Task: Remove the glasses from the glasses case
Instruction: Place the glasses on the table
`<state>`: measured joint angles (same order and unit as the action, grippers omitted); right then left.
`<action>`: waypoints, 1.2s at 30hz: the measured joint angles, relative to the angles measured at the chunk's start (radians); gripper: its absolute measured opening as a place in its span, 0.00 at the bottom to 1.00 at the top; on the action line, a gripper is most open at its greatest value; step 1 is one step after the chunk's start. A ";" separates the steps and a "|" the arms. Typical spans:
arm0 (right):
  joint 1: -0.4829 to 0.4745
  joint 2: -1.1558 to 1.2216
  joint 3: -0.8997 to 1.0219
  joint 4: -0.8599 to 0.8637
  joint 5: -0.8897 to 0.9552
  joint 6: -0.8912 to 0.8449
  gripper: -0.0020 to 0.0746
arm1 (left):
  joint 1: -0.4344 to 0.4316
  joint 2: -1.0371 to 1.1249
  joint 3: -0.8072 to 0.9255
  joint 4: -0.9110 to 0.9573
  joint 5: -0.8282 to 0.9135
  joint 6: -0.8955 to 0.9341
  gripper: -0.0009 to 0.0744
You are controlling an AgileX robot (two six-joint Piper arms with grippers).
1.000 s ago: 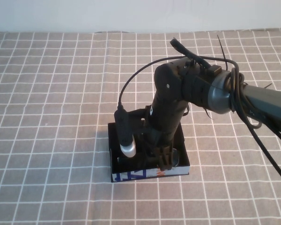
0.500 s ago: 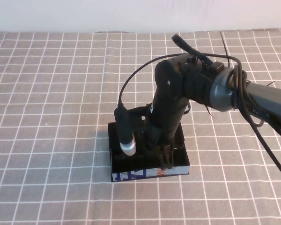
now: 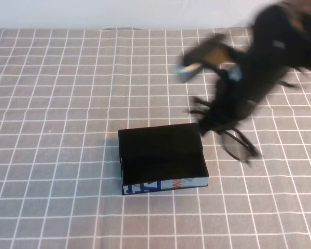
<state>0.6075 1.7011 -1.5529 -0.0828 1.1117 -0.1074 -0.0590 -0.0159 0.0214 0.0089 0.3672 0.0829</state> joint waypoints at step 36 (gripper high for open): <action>-0.285 -0.019 0.546 0.149 -0.374 0.311 0.45 | 0.000 0.000 0.000 0.000 0.000 0.000 0.01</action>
<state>0.3228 1.6818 -1.0064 0.0658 0.7377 0.2037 -0.0590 -0.0159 0.0214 0.0089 0.3672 0.0829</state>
